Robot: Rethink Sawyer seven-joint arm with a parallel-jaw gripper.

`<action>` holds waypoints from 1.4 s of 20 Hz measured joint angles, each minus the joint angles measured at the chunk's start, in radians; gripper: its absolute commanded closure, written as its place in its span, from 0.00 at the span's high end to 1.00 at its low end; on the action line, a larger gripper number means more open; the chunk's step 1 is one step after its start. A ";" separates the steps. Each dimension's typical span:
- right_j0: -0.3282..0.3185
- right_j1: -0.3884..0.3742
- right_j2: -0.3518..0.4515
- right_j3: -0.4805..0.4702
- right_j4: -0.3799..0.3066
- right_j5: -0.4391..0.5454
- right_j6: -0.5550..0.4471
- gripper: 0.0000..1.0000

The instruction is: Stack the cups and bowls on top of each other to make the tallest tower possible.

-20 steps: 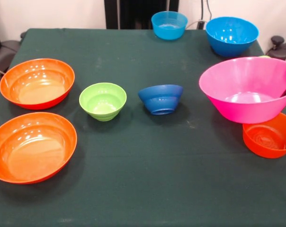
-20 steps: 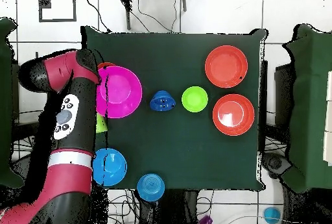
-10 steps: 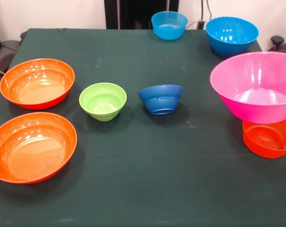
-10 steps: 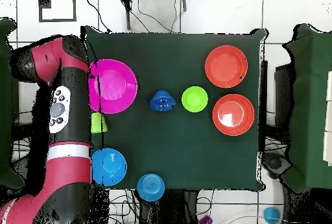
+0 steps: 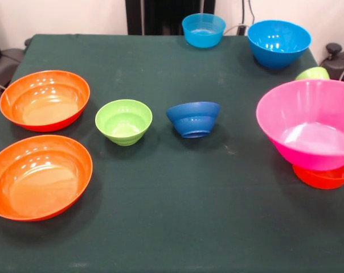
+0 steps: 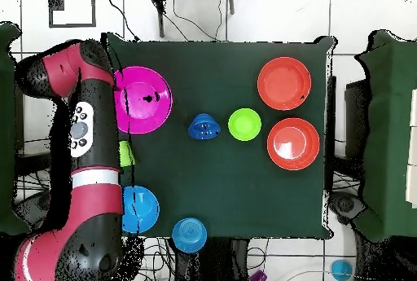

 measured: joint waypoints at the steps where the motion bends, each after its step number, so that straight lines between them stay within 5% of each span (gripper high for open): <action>1: -0.005 0.013 -0.005 -0.016 0.001 0.001 0.000 0.00; 28: -0.024 0.077 -0.060 -0.121 0.021 0.009 0.000 0.00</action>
